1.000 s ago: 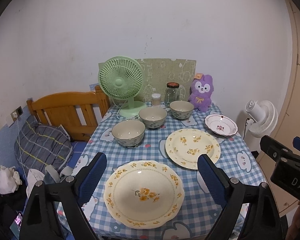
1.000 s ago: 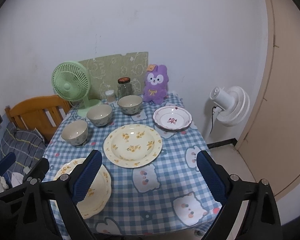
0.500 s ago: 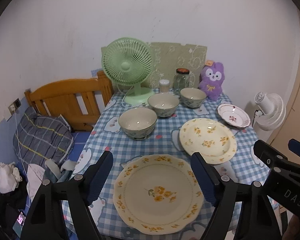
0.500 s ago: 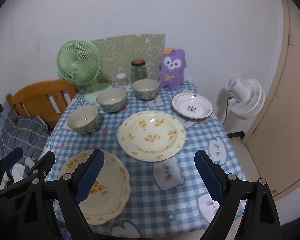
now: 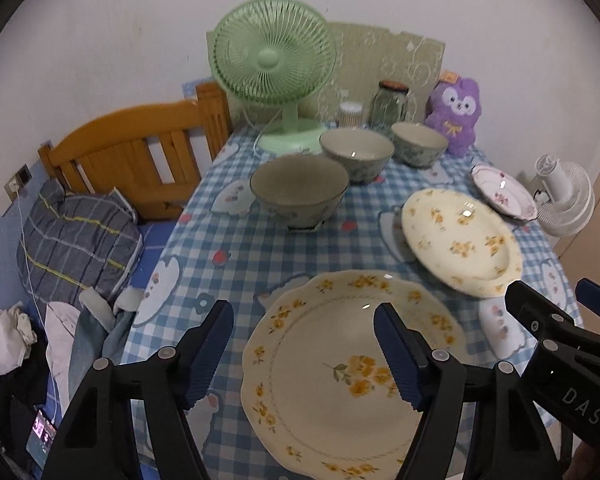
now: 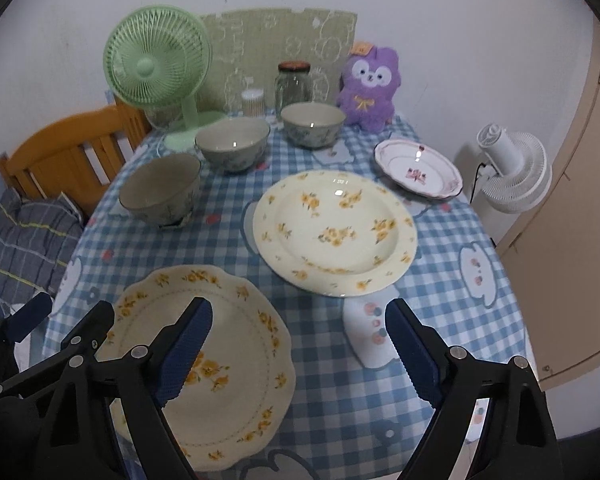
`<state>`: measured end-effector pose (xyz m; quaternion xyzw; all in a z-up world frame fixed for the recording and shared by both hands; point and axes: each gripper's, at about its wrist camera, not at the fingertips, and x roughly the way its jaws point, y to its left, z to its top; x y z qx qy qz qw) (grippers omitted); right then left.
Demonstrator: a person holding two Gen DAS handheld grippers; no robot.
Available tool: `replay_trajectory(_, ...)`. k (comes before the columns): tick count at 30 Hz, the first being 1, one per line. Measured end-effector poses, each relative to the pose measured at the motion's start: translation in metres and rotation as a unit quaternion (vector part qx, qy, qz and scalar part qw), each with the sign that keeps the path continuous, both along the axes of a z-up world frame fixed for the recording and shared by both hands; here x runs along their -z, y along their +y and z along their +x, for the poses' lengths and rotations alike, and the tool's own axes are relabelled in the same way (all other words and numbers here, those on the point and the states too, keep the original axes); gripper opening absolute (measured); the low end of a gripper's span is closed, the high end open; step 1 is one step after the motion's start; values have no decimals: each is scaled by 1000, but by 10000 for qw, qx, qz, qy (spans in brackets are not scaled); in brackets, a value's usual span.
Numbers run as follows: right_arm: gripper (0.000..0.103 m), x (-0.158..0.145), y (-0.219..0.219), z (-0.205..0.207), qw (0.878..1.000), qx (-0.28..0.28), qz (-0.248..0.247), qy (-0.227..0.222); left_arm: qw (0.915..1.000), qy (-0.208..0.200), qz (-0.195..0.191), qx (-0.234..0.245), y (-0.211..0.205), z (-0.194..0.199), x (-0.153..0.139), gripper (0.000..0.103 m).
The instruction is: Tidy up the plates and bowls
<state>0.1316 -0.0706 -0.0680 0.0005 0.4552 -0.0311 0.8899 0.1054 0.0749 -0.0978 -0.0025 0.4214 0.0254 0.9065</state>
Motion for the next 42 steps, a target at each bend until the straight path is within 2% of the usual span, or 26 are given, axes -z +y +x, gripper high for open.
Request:
replay_trajectory(21,84,82,24,27,9951,210,-28,970,9944,1054,-100,42,25,31,77,66)
replay_trajectory(27,83,96,24,32,9928,259,-17,1170,9928,1197,-23,76,24,33,88,65)
replay_trajectory(36,76,109,23,38,9903,357,37,1343,9895,1439,48,133,24,37,97,65)
replay_trajectory(42,66,116,22,40,9890,227,142,1458,9895,1447,-25,37,25,39,98,66)
